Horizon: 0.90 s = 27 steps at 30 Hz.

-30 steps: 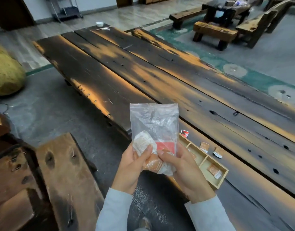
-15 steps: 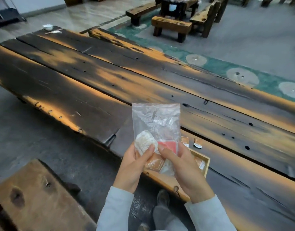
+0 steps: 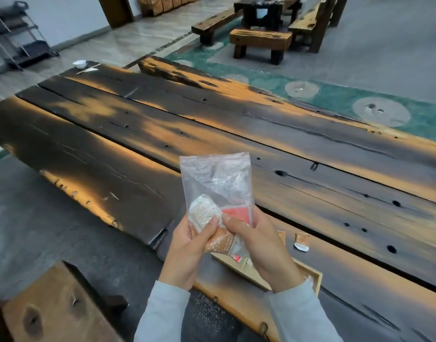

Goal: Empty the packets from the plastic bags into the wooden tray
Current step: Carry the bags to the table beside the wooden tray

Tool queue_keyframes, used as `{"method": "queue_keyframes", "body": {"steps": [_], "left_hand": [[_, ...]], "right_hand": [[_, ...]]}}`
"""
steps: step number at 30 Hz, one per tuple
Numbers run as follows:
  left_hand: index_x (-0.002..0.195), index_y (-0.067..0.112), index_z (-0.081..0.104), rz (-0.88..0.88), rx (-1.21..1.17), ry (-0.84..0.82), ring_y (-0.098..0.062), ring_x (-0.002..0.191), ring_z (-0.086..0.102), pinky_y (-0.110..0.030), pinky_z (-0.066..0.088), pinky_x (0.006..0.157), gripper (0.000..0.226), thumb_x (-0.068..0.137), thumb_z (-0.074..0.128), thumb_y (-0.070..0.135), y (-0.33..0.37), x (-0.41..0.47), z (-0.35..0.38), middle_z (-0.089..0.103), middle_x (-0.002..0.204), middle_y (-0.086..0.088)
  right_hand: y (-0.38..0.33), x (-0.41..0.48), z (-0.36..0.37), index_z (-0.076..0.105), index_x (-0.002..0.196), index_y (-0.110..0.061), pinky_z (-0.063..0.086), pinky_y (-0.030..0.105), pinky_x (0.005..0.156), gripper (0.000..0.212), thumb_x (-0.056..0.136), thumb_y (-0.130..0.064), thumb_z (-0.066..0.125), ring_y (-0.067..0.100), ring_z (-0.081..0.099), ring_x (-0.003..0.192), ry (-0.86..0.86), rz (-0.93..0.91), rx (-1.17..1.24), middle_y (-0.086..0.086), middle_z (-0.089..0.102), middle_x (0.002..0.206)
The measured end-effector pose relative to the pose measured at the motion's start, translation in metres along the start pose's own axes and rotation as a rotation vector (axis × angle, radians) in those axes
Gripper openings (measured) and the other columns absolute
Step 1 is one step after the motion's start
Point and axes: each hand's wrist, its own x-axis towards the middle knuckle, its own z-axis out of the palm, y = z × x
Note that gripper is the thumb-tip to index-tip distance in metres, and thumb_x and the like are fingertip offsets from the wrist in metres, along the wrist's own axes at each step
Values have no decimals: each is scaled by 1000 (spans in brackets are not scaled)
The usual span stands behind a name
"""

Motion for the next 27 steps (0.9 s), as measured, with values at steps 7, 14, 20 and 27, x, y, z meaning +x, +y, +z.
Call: {"method": "queue_keyframes", "body": {"steps": [7, 14, 20, 27], "left_hand": [[121, 8, 63, -41, 58, -39, -34, 109, 69, -38, 59, 87, 35, 87, 67, 14, -6, 44, 43, 71, 116, -20], [119, 11, 63, -100, 91, -98, -32, 104, 71, -35, 61, 81, 32, 87, 66, 14, -15, 72, 76, 73, 113, -18], [118, 11, 64, -128, 103, -147, -32, 104, 71, -35, 60, 81, 32, 87, 66, 16, -20, 92, 91, 73, 111, -17], [120, 11, 63, -168, 108, -208, -34, 105, 70, -38, 61, 83, 29, 92, 63, 17, -15, 119, 86, 72, 114, -19]], "right_hand": [[-16, 32, -47, 68, 118, -6, 61, 35, 70, 26, 92, -1, 69, 27, 77, 92, 85, 33, 61, 13, 79, 103], [-23, 46, -85, 68, 117, -10, 62, 37, 76, 27, 91, -2, 70, 29, 77, 96, 143, 38, 120, 12, 79, 106], [-28, 52, -102, 69, 118, -10, 61, 35, 74, 27, 92, -2, 69, 27, 78, 96, 202, 14, 142, 11, 79, 107], [-32, 65, -96, 66, 120, -9, 63, 39, 76, 27, 94, -2, 66, 31, 77, 95, 256, -11, 197, 16, 79, 108]]}}
